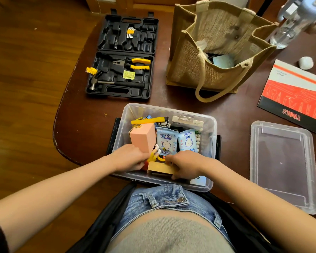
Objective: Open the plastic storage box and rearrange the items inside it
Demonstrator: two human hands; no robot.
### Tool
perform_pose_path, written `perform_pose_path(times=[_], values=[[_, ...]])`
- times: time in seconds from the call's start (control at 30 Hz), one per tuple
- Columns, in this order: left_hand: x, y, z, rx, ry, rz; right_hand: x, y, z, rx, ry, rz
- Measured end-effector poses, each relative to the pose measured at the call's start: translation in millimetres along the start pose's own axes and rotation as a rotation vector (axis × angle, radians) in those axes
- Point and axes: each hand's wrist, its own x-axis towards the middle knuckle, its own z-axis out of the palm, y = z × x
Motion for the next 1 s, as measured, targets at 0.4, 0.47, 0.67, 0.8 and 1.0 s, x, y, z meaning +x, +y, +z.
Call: perform_pose_path(times=[0.4, 0.47, 0.67, 0.8, 1.0], values=[[-17.3, -21.2, -19.5, -0.435, 0.206, -0.277, 10.4, -1.2, 5.0, 0.069, -0.011, -0.012], [-18.4, -19.7, -21.6, -0.364, 0.178, -0.262, 10.1, -0.1, 7.7, 0.096, -0.02, -0.012], [-6.7, -7.1, -33.3, -0.24, 0.165, -0.169, -2.1, 9.3, -10.1, 0.41, -0.09, 0.012], [12.2, 16.3, -42.9, -0.471, 0.165, -0.05, -25.5, 30.3, -22.9, 0.36, 0.137, 0.149], [36.9, 35.1, -37.3, -0.35, -0.316, 0.029, -43.1, 33.6, -4.8, 0.052, -0.101, 0.224]])
